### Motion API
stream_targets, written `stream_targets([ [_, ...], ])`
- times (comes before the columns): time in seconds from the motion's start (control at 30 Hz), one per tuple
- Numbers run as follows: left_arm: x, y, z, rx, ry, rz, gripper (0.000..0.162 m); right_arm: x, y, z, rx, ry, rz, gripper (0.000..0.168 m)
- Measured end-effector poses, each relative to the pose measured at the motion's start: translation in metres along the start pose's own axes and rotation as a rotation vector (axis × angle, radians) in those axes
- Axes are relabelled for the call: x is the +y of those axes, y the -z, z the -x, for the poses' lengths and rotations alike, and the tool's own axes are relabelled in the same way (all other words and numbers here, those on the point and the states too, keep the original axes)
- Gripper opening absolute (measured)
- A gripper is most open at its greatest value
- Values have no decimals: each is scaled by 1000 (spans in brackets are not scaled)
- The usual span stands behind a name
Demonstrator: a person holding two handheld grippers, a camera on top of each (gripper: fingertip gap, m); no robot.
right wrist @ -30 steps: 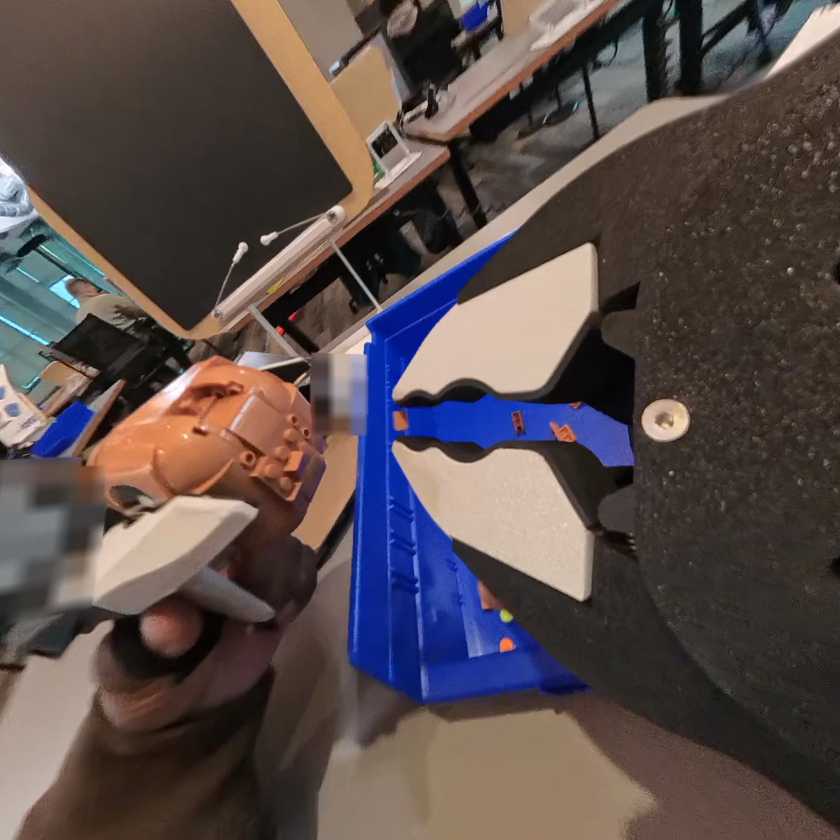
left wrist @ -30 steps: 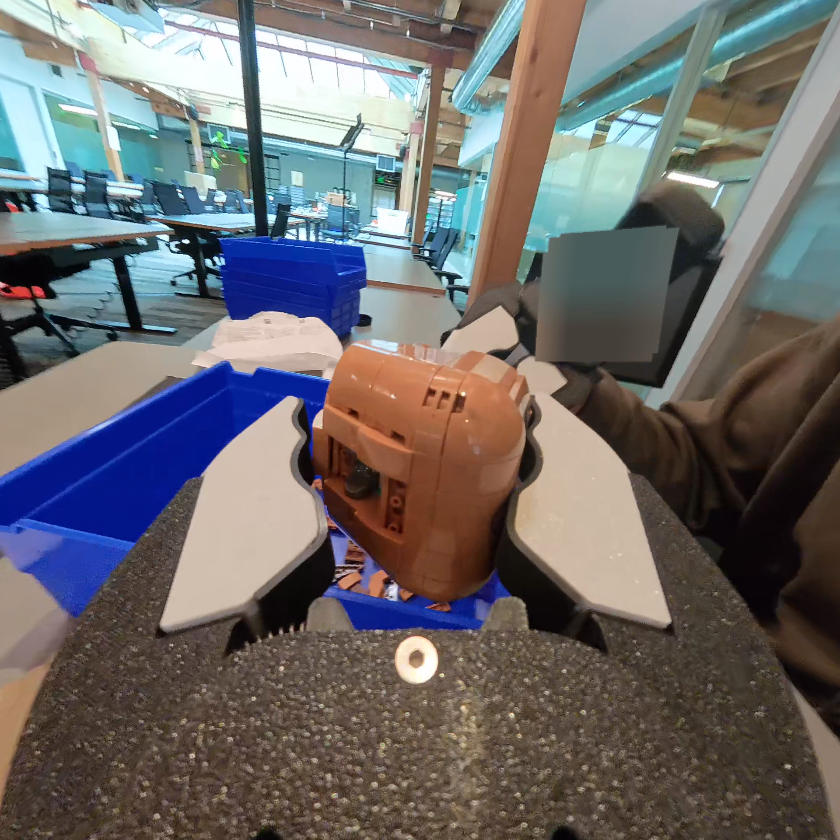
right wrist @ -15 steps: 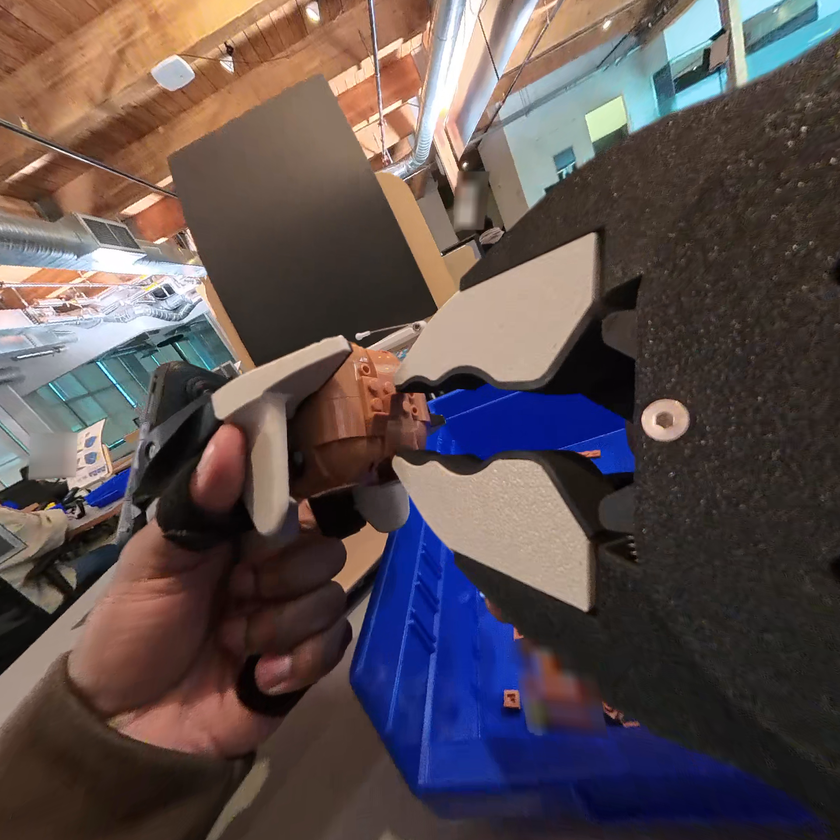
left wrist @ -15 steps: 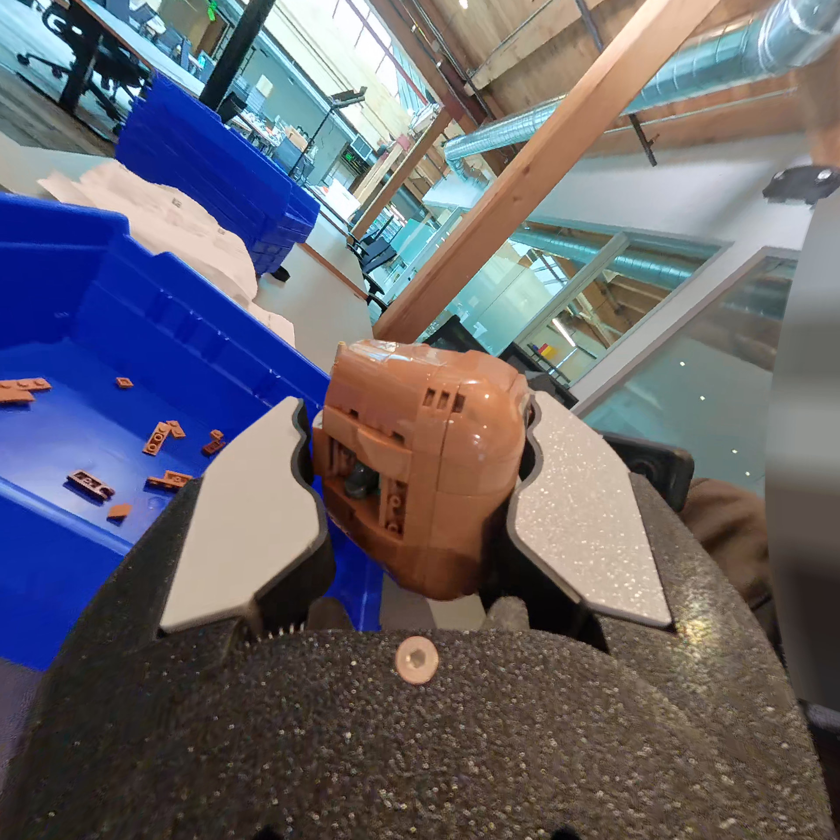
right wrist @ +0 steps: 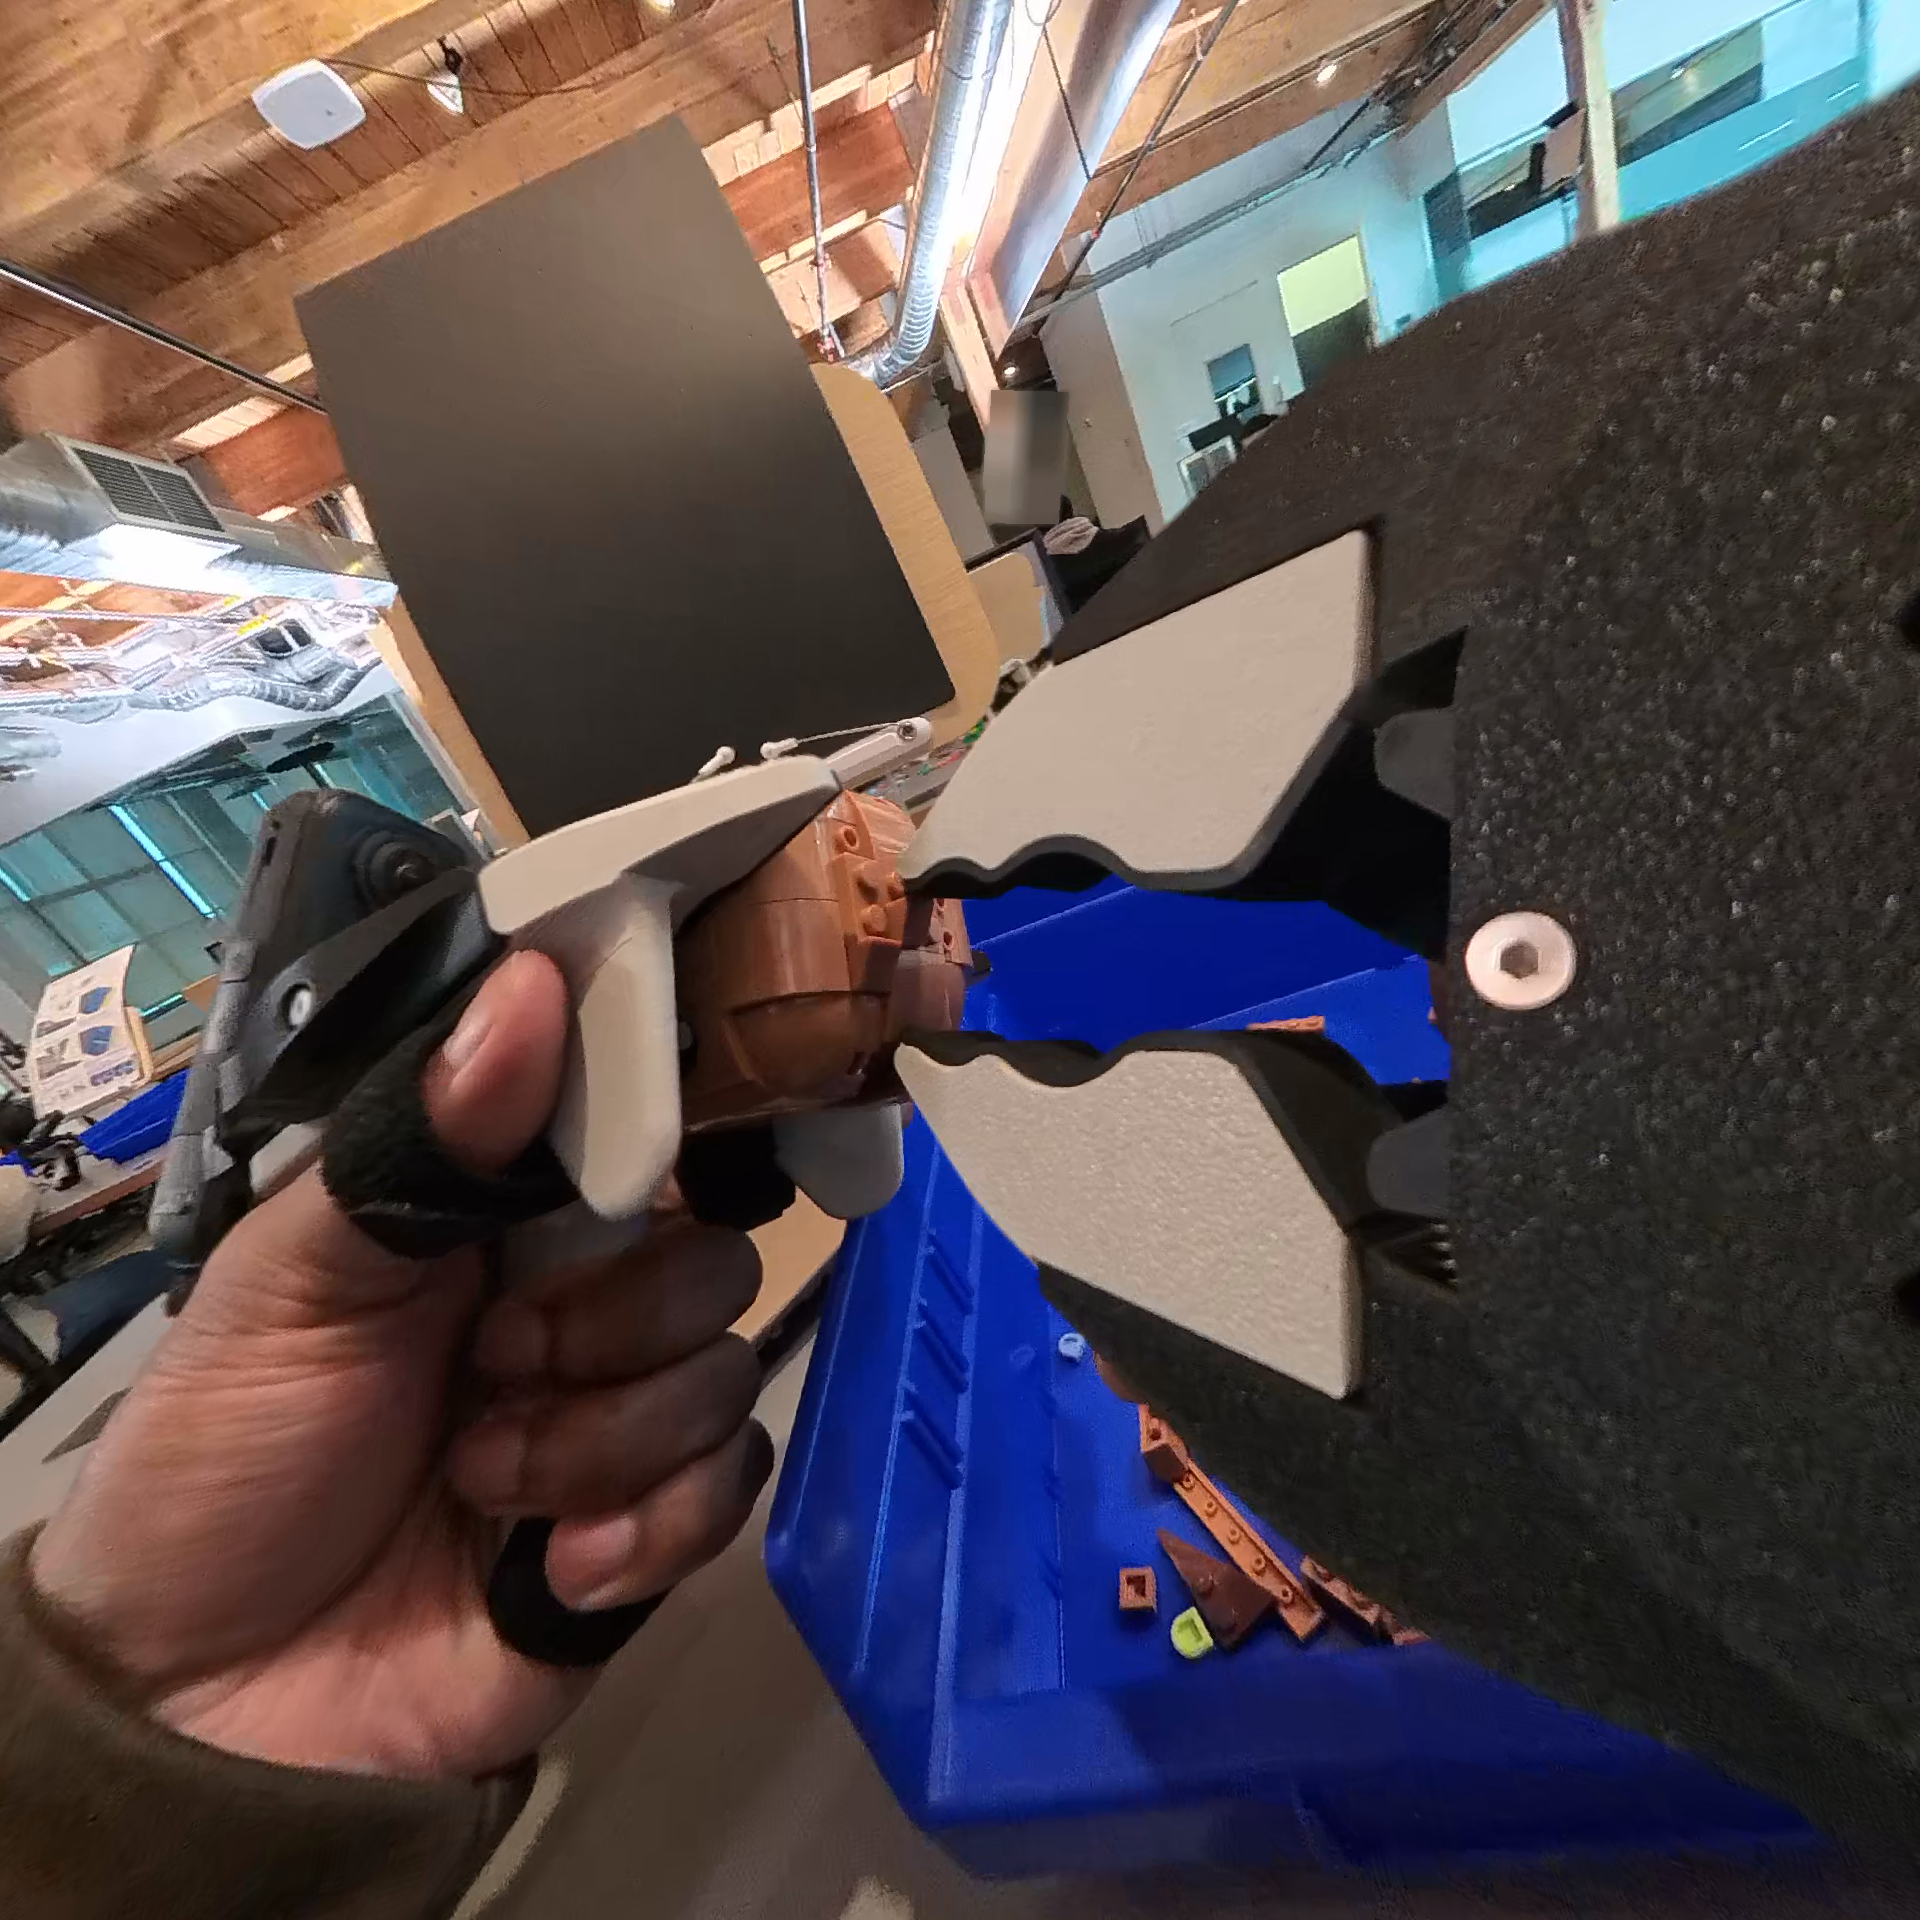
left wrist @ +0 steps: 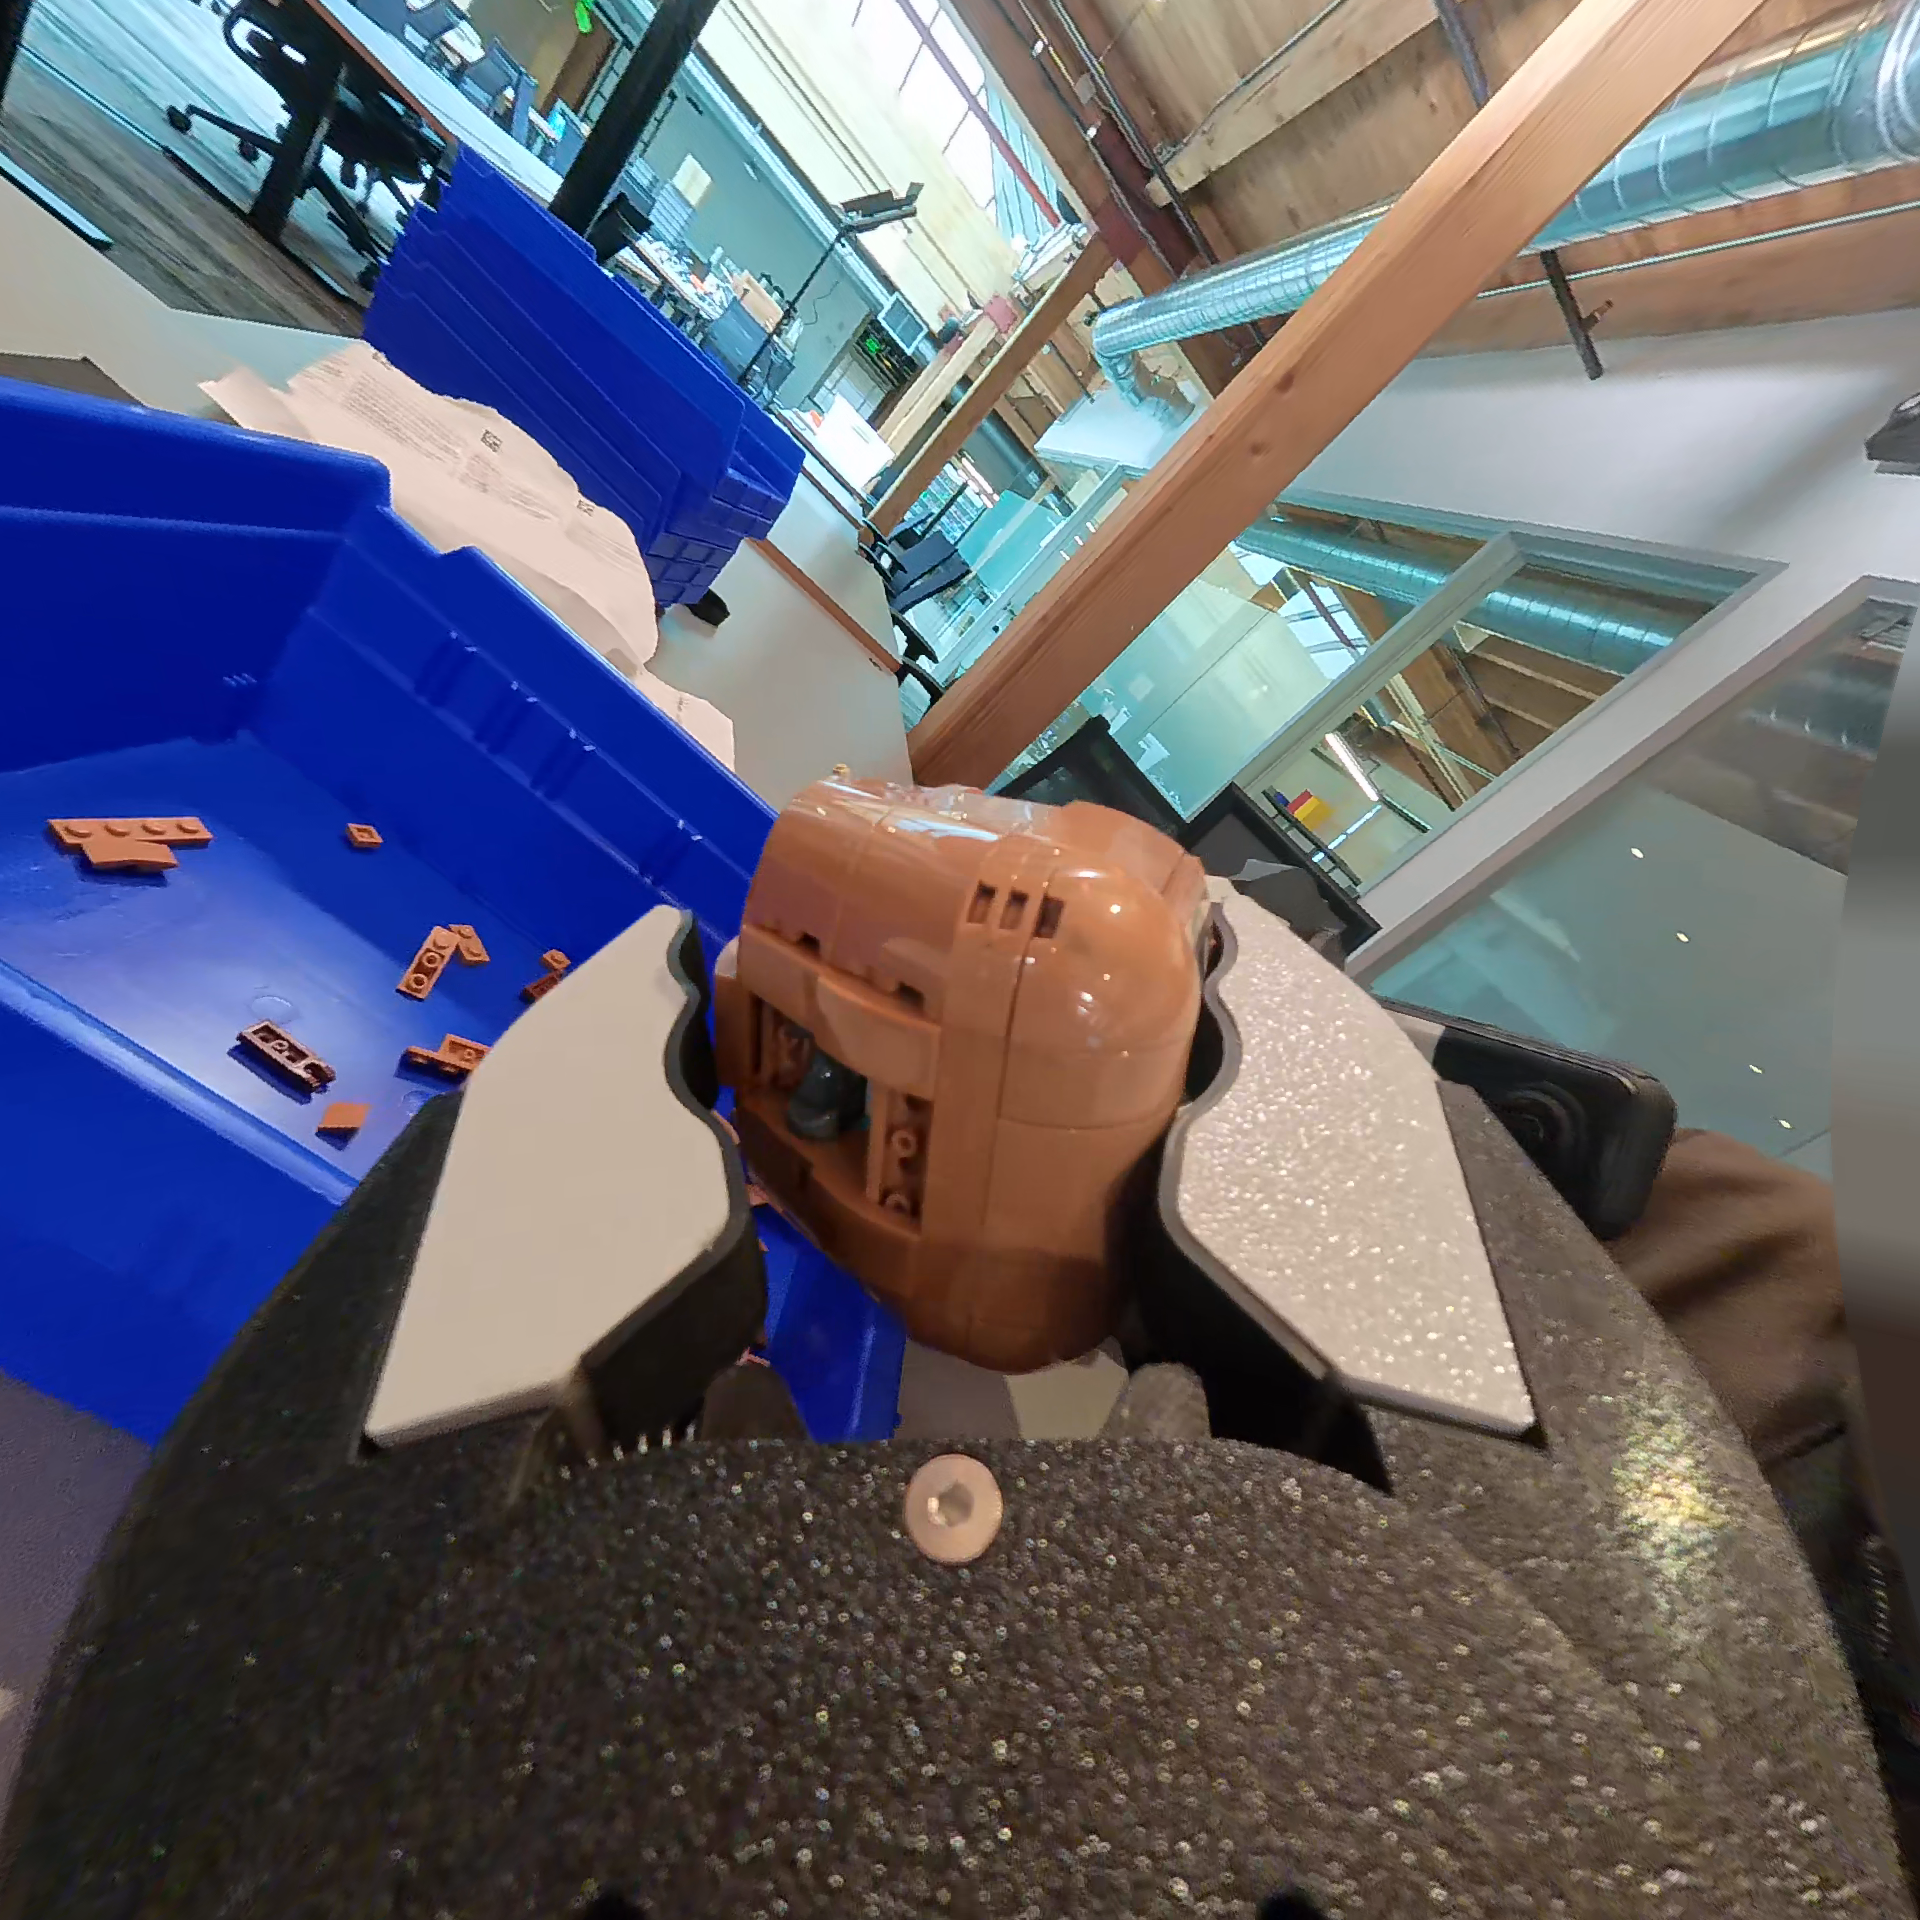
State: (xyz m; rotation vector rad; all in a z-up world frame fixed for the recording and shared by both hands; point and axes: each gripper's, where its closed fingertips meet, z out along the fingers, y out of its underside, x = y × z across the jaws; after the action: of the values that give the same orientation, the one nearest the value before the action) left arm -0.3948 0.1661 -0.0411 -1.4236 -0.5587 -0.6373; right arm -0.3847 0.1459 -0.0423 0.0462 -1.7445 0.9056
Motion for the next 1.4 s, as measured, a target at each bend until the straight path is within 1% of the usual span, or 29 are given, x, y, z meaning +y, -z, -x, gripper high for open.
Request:
stream_targets([
  [0.27,-3,0,5,-43,-15,-35,90,5,-3,-1,17,-31,61,23],
  [0.3,-4,0,6,-45,-12,-44,90,7,-2,-2,28,-28,73,1],
  [0.33,-9,3,7,-47,0,-81,90,9,0,-5,44,-27,78,0],
  [0.4,-13,7,8,-26,39,-102,90,11,0,-7,38,-48,74,0],
  [0.57,-10,4,8,-28,24,-89,90,23,-7,0,12,-18,129,0],
  [0.6,-10,3,8,-26,26,-88,90,24,-7,-1,20,-11,132,1],
  [0.67,-10,4,8,-24,29,-91,90,24,-7,-3,32,-4,132,10],
  [0.77,-12,5,9,-34,25,-98,90,16,-5,-5,34,-16,77,14],
  [0.9,-12,3,10,-54,30,-108,90,1,-1,-4,48,19,-2,17],
  [1.03,-10,0,11,-79,34,-109,90,-1,-3,-3,61,28,-1,20],
  [1.23,-11,0,12,-93,49,-137,90,-1,-4,-2,53,-16,-4,22],
  [1.4,-11,0,13,-114,26,-128,90,0,-4,-2,34,-56,-4,20],
])
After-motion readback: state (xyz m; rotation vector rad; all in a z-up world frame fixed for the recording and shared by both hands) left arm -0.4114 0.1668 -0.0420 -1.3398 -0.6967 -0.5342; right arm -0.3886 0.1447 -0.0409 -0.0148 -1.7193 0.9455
